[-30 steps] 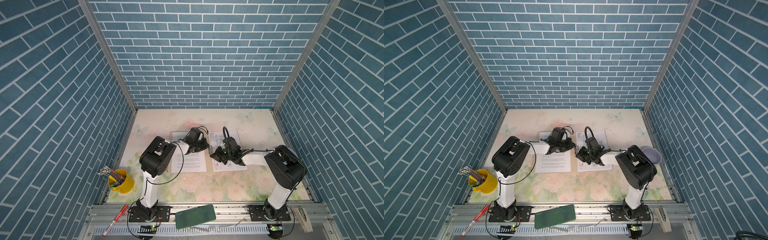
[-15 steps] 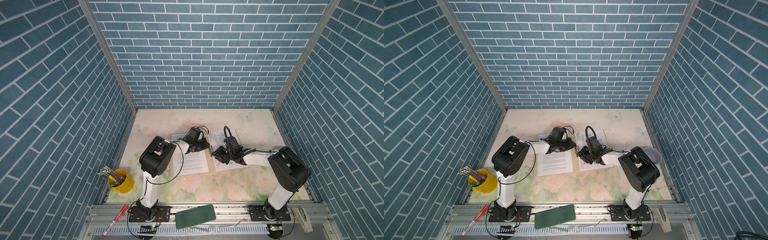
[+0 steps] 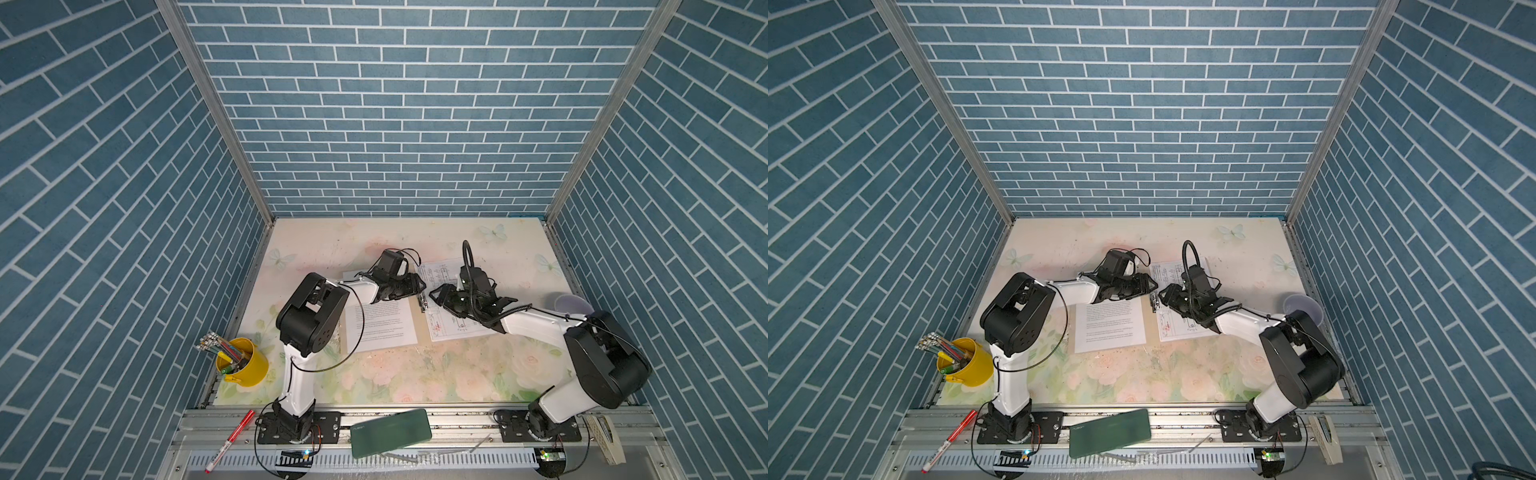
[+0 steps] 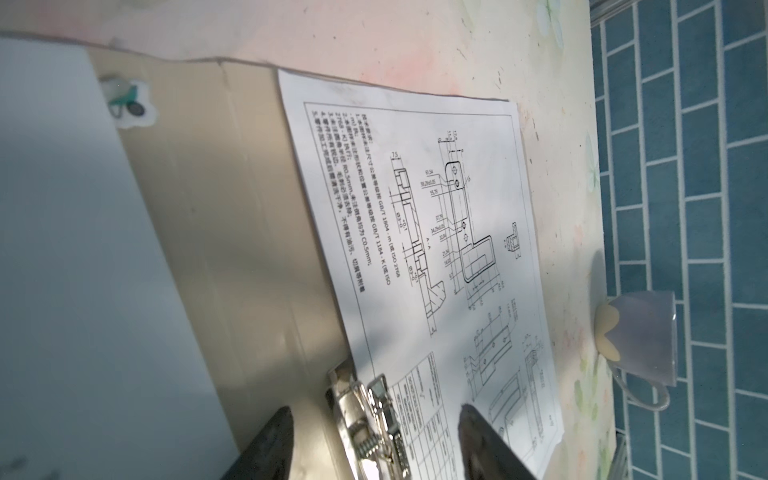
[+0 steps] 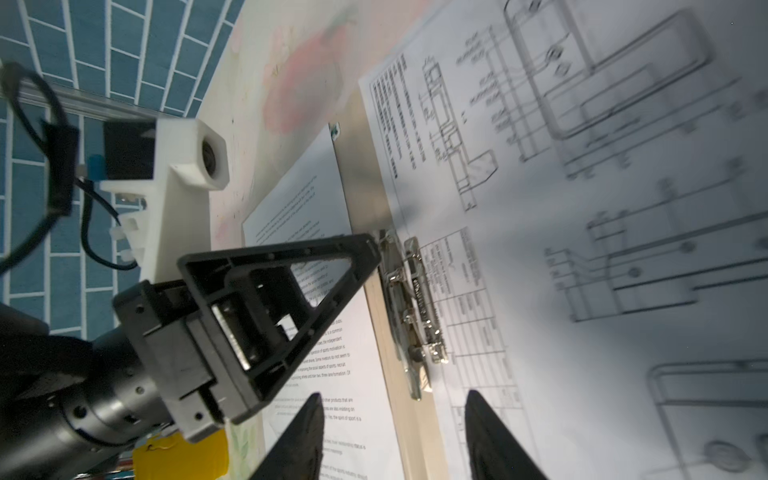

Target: Put the files into the folder

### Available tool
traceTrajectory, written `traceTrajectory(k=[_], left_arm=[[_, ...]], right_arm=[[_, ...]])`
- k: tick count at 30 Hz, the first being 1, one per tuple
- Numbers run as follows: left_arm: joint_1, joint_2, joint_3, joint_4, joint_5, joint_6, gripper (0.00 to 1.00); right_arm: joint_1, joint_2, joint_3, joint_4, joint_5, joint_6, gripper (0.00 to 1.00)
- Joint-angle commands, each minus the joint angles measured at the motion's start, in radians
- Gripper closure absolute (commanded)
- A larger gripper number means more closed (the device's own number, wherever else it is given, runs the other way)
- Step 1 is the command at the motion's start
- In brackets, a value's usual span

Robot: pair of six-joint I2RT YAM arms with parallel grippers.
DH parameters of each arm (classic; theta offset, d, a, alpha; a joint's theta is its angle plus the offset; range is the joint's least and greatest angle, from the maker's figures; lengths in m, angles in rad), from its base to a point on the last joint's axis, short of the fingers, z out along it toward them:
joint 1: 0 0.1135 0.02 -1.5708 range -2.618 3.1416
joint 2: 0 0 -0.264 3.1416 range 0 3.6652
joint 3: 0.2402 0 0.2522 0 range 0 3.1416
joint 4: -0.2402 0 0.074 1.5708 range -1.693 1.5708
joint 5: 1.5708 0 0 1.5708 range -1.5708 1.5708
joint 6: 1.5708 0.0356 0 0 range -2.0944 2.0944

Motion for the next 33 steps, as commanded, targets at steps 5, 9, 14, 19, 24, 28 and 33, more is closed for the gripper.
traceTrajectory(k=[5, 9, 14, 19, 24, 28, 33], left_arm=[[0.006, -0.095, -0.017, -0.149, -0.089, 0.049, 0.15], [0.005, -0.169, -0.055, -0.175, -0.127, 0.070, 0.01], [0.004, -0.297, -0.150, -0.211, -0.219, 0.100, 0.00], [0.007, -0.467, -0.309, -0.255, -0.404, 0.100, 0.00], [0.028, -0.646, -0.454, -0.311, -0.544, 0.092, 0.00], [0.114, -0.757, -0.552, -0.345, -0.528, 0.092, 0.00], [0.217, -0.808, -0.610, -0.372, -0.475, 0.135, 0.00]], right_arm=[[-0.117, -0.150, -0.110, -0.039, 0.107, -0.206, 0.19], [-0.184, -0.208, -0.150, -0.021, 0.145, -0.271, 0.09], [-0.266, -0.211, -0.171, 0.005, 0.123, -0.336, 0.05], [-0.350, -0.154, -0.184, 0.075, 0.057, -0.357, 0.04], [-0.412, -0.080, -0.180, 0.138, -0.007, -0.355, 0.04], [-0.436, -0.028, -0.174, 0.170, -0.044, -0.351, 0.04], [-0.443, 0.020, -0.171, 0.188, -0.071, -0.344, 0.04]])
